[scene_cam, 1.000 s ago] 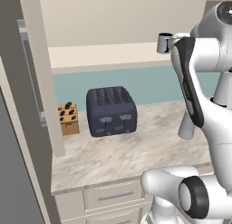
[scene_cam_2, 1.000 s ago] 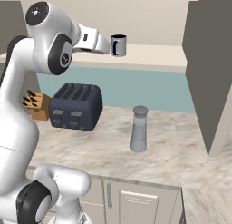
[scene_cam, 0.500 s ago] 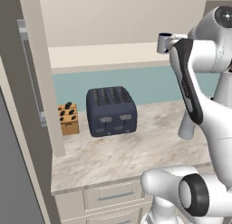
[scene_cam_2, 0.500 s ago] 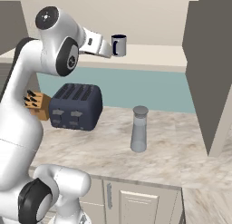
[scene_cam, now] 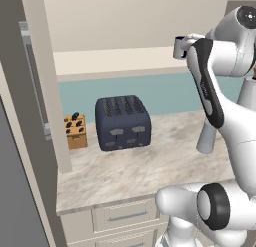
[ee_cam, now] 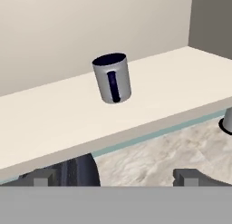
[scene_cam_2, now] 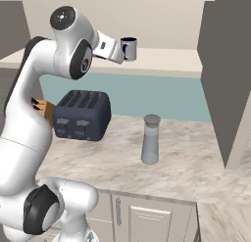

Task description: There is a tray on the dining counter. Grab the cup, mug, and pitcher and place them on the tray. The pitcher may be placed next to the tray if it cannot fit the tray.

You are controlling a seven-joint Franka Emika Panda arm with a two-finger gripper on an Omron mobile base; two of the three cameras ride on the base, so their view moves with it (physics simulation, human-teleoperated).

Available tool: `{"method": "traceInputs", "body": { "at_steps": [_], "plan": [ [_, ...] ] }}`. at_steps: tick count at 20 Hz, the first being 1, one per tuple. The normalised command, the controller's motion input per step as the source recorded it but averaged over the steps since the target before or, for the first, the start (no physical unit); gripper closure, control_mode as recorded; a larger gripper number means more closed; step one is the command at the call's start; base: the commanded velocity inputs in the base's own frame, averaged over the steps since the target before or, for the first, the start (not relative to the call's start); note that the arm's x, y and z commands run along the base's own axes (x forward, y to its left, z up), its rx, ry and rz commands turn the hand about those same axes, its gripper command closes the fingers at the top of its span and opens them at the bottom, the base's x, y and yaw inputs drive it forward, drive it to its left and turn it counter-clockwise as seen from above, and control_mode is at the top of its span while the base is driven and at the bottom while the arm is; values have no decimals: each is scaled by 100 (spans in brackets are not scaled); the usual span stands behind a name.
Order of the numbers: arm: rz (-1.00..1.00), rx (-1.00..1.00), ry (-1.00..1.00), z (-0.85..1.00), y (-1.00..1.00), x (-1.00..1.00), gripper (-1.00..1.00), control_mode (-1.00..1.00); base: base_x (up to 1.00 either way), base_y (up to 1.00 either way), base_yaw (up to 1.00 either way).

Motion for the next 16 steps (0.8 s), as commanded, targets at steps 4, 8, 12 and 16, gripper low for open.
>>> {"method": "traceInputs", "body": {
  "at_steps": [4,8,12,16],
  "plan": [
    [0,1,-1,-8,0,29,-100,-100,0,0,0],
    [0,0,-5,-7,-1,25,-100,-100,0,0,0],
    [0,0,-8,-11,-3,23,-100,-100,0,0,0],
    [0,-3,-9,-20,-12,12,-100,-100,0,0,0]
  ]
}}
